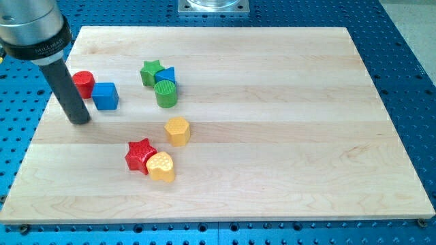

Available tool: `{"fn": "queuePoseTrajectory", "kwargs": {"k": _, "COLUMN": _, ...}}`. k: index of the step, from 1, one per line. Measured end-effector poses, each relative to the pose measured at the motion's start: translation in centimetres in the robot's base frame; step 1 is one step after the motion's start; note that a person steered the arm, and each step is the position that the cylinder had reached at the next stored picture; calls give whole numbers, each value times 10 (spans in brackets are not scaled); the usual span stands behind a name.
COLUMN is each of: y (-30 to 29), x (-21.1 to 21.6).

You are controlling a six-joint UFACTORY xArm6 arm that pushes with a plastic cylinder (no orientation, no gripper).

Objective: Place the blue cube vertically below the green star

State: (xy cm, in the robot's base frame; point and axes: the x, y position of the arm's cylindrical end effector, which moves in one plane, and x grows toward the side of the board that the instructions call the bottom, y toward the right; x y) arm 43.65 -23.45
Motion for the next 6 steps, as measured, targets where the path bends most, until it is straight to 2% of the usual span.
{"fn": "queuePoseTrajectory", "kwargs": {"k": 1, "y": 39, "x": -35}}
{"fn": "queuePoseTrajectory", "kwargs": {"k": 2, "y": 73, "x": -35}}
{"fn": "queuePoseTrajectory", "kwargs": {"k": 3, "y": 50, "x": -8}}
{"fn": "queuePoseTrajectory", "kwargs": {"k": 4, "y": -24, "x": -7}}
{"fn": "queuePoseTrajectory", "kwargs": {"k": 5, "y": -70, "x": -38}}
{"fn": "queuePoseTrajectory", "kwargs": {"k": 6, "y": -42, "x": -86}}
